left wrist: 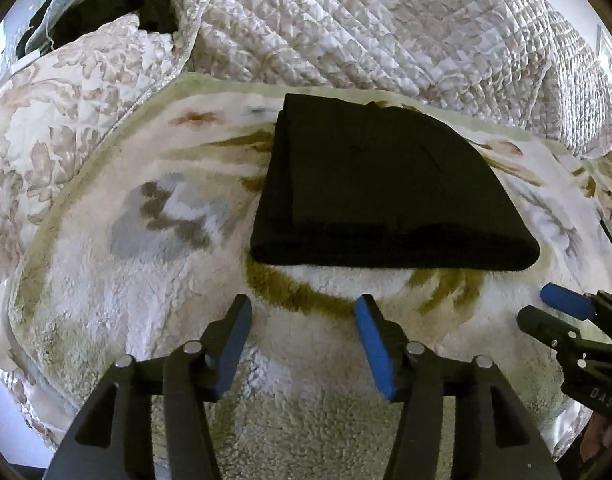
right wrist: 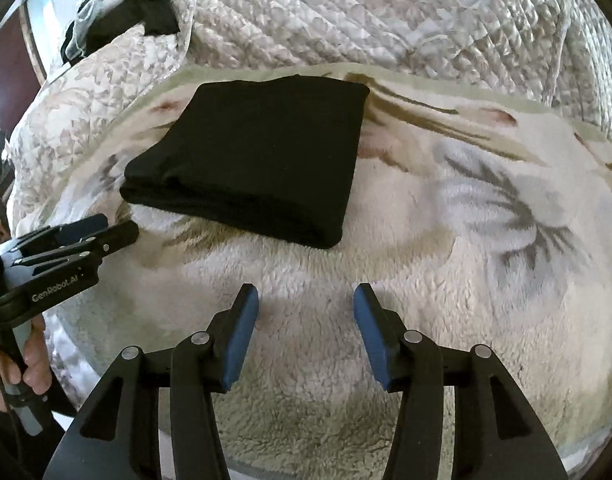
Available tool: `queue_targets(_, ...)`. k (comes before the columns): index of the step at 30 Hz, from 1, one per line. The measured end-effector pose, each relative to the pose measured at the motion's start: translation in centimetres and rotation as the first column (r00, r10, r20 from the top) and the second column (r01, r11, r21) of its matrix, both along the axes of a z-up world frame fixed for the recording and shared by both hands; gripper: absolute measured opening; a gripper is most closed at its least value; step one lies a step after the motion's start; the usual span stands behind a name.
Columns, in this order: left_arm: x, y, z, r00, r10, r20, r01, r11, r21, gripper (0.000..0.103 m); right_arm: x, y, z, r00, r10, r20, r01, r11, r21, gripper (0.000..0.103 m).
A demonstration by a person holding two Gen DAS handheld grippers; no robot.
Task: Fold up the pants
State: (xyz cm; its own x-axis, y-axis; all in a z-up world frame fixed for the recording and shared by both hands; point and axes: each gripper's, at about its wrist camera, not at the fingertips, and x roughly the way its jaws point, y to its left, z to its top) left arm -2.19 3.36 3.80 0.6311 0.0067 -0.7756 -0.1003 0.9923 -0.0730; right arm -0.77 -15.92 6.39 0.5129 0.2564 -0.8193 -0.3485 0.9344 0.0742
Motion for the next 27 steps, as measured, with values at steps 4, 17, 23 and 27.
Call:
queue_targets(4,0.13,-0.24,-0.15,1.0,-0.001,-0.002,0.001,1.0,0.01,0.064,0.03,-0.02,-0.09,1.0,0.002,0.003,-0.002,1.0,0.004,0.052)
queue_targets(17,0.31,-0.36,-0.28,1.0,-0.007,-0.001,0.007,1.0,0.024,0.068,0.25,-0.02,-0.24,1.0,0.012,0.013,-0.012,1.0,0.007,0.053)
queue_targets(23,0.33,-0.44,-0.37,1.0,-0.01,-0.002,0.01,0.999,0.03,0.069,0.17,-0.01,-0.27,1.0,0.011,0.013,-0.011,1.0,0.007,0.053)
queue_targets(27,0.34,-0.46,-0.38,1.0,-0.012,-0.002,0.012,0.999,0.033,0.069,0.1,0.03,-0.28,1.0,0.011,0.015,-0.011,1.0,0.007,0.053)
